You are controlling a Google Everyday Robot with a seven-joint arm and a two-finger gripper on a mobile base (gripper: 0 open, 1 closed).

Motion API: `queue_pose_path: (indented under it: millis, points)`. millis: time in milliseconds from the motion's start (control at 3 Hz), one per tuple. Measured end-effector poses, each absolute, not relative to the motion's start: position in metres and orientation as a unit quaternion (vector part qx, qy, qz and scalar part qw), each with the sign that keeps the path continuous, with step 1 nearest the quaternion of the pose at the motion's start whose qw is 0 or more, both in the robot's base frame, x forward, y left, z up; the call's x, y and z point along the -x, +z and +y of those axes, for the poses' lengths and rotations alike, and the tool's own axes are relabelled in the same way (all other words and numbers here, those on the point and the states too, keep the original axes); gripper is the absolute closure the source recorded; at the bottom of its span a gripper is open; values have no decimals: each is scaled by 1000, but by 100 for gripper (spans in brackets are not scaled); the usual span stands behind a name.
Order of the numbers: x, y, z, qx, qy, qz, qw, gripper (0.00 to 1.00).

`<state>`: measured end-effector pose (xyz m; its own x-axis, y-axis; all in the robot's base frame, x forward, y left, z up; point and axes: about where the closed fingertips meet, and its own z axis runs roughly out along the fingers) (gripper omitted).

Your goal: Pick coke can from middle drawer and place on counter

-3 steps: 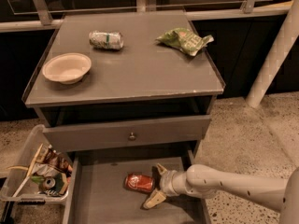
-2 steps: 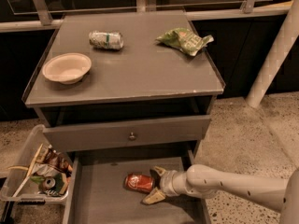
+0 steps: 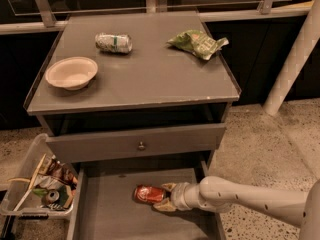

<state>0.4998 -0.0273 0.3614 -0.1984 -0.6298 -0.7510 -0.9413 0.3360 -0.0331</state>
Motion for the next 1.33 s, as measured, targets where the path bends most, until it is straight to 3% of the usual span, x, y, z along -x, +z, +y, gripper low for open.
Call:
queue_pose_path:
  millis: [333, 667, 1333]
  points:
    - [-500, 361, -27, 530, 225, 741, 346, 88]
    - [-490, 364, -32, 533, 223, 745, 333, 100]
    - [-462, 421, -54, 547, 201, 735, 347, 100]
